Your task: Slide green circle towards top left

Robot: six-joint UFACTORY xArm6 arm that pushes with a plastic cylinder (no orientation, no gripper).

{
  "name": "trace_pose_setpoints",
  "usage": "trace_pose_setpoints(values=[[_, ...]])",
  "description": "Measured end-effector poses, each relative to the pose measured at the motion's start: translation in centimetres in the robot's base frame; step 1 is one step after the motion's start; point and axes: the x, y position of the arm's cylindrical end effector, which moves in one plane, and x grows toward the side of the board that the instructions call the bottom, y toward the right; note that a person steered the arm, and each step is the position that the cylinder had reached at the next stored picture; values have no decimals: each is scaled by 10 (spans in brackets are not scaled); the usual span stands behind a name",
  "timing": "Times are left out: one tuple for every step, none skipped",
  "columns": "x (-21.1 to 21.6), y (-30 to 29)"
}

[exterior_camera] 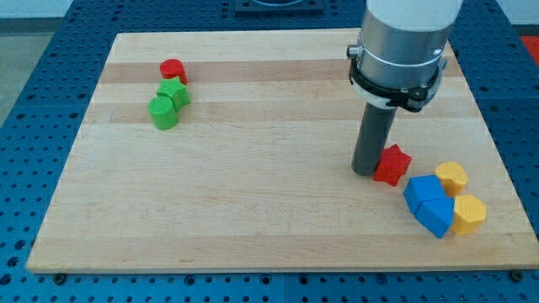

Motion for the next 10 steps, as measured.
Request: trace_pose_setpoints(values=[[0, 27], [0, 38], [0, 40], [0, 36], [-2, -14], [-2, -75], [-2, -137], [-2, -204], [-2, -264], [-9, -294]])
